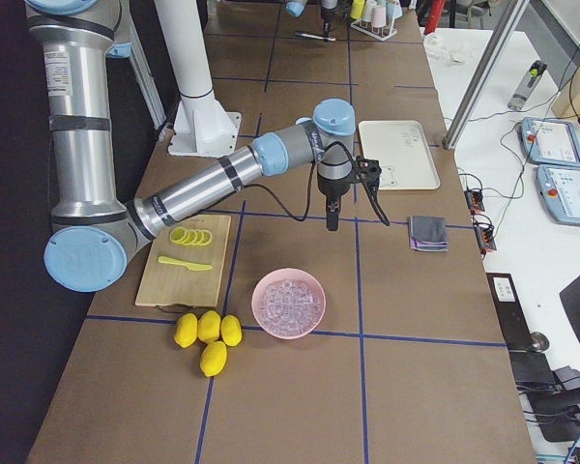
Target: Mash ice and strawberries in cup
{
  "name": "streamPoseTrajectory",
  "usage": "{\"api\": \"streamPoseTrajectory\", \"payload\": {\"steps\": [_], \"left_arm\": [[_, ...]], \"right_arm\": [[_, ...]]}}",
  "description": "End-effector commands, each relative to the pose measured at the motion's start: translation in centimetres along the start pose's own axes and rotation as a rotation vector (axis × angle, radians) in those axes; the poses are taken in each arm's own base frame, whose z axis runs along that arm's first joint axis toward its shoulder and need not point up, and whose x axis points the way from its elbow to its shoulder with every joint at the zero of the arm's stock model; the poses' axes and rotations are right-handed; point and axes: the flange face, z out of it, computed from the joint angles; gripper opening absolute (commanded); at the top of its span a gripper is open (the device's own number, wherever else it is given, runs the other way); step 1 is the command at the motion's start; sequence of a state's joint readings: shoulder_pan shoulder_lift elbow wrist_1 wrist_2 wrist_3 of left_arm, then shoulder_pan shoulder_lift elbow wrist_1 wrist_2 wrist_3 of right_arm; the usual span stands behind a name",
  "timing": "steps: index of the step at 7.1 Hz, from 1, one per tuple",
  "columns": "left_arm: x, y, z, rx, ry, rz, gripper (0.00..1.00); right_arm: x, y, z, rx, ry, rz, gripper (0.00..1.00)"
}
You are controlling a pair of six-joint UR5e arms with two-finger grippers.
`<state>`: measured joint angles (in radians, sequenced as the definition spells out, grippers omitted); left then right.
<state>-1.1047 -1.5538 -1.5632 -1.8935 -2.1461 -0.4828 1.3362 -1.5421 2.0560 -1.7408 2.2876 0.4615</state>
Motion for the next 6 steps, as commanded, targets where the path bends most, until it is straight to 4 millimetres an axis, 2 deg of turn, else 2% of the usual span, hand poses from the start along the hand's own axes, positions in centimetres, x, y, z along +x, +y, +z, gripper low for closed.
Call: {"api": "streamPoseTrajectory", "payload": {"steps": [1,6], "left_arm": [[-1.57,-0.12,0.96,-0.013,-0.003,-0.023,0.00],[-2.12,-0.35,1.76,-0.024,-0.016,-0.030,0.02]], "right_arm": [[0.10,0.06,-0.07,-0.004,-0.003,-0.004,1.00],[0.15,0.15,-0.07,-0.003,-0.004,-0.005,1.00]]}}
